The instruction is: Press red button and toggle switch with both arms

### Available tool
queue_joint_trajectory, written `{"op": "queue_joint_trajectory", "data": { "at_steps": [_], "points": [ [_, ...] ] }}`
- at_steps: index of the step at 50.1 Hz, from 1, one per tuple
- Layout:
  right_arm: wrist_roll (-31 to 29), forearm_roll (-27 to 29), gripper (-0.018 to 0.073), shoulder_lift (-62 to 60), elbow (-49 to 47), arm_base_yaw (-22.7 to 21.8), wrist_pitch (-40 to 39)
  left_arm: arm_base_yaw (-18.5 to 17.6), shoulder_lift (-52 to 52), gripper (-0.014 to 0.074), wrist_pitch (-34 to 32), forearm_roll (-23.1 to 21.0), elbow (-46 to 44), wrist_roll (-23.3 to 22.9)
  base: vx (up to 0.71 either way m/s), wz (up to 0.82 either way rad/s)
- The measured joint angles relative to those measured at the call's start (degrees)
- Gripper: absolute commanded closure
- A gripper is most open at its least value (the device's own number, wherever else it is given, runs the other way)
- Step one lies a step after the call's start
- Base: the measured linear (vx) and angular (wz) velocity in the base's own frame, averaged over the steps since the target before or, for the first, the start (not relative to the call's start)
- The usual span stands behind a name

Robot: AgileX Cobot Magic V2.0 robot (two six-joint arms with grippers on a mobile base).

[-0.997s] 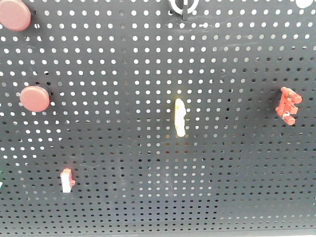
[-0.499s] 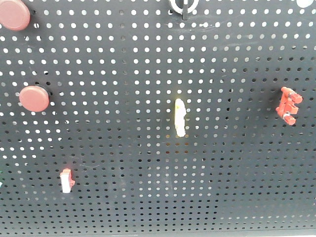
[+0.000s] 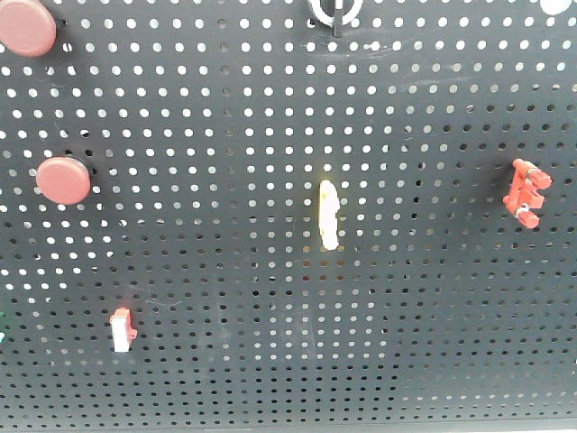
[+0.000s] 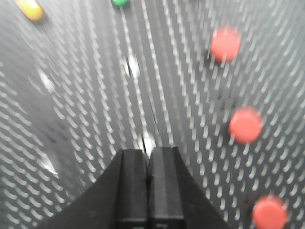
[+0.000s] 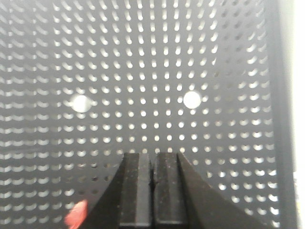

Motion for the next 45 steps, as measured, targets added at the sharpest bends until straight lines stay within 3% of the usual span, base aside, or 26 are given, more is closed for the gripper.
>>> {"op": "queue_joint_trajectory", "data": {
  "at_steps": [12, 31, 35, 45],
  "points": [
    [0.0, 0.0, 0.0559, 5.01, -0.05, 0.0, -1.2, 0.0, 8.27, 0.0594, 1.25, -1.34, 0.0, 0.0, 0.0, 0.0],
    [0.1, 0.0, 0.0559, 5.1, -0.11, 0.0, -3.75, -0.38, 16.96, 0.0594, 6.52, -15.21, -11.75, 0.29, 0.0, 0.0],
    [0.1, 0.0, 0.0559, 5.1, -0.11, 0.0, -3.79, -1.7, 18.92, 0.0594, 8.03, -18.32, -15.1, 2.09, 0.0, 0.0],
    [0.1, 0.0, 0.0559, 5.1, -0.11, 0.0, -3.79, -6.72, 24.09, 0.0596, 10.4, -27.75, -20.46, 11.73, 0.0, 0.0]
  ]
}}
